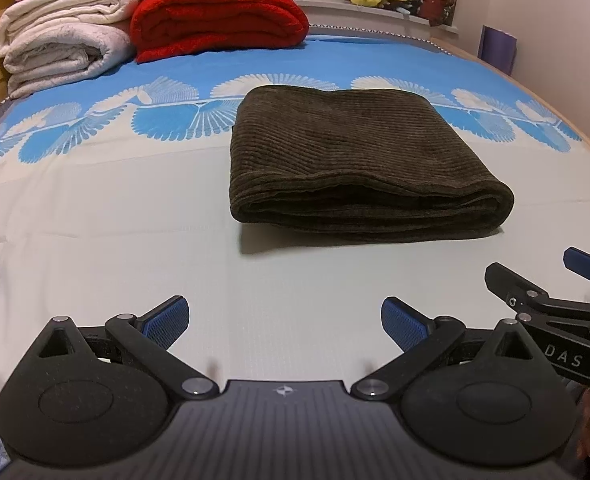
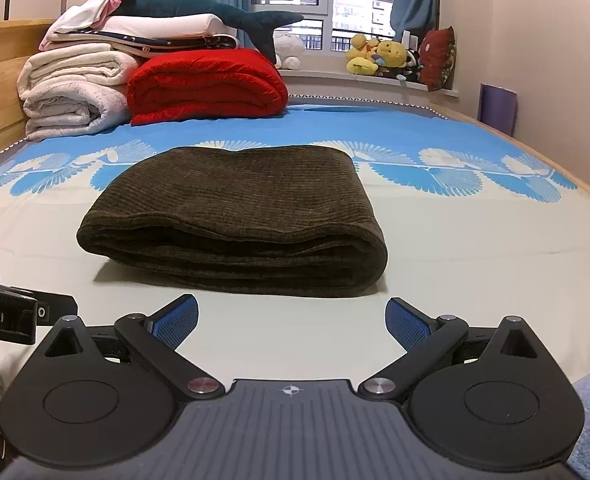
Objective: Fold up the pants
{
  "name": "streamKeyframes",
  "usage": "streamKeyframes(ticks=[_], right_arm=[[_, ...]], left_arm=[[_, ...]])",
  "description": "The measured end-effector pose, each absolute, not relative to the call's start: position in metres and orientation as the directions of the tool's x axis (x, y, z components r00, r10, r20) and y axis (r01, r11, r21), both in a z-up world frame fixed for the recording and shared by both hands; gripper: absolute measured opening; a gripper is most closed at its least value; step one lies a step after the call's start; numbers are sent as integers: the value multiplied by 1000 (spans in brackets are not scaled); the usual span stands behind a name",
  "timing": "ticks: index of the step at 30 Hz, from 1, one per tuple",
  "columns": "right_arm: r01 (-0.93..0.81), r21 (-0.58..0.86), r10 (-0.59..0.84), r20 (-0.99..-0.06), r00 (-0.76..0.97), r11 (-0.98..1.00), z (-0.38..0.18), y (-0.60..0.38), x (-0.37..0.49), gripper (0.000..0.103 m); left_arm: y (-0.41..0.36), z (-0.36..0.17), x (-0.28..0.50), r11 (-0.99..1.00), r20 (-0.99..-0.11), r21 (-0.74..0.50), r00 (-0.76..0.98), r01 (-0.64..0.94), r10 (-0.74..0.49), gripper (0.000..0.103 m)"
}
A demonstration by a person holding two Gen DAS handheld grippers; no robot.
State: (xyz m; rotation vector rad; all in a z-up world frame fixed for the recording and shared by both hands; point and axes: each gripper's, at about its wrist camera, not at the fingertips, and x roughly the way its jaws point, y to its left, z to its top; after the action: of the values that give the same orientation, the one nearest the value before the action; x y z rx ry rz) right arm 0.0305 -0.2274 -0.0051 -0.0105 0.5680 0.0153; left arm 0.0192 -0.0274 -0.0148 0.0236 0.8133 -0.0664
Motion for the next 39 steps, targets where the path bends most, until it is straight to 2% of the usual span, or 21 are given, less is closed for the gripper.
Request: streamKeyframes(ticks=[39], right_arm=[[-26,-17,13,-534,845,1000,-5,-221,28,100]], left_arm=[[-32,-14,19,998,-719,17,695,66,-34,102]])
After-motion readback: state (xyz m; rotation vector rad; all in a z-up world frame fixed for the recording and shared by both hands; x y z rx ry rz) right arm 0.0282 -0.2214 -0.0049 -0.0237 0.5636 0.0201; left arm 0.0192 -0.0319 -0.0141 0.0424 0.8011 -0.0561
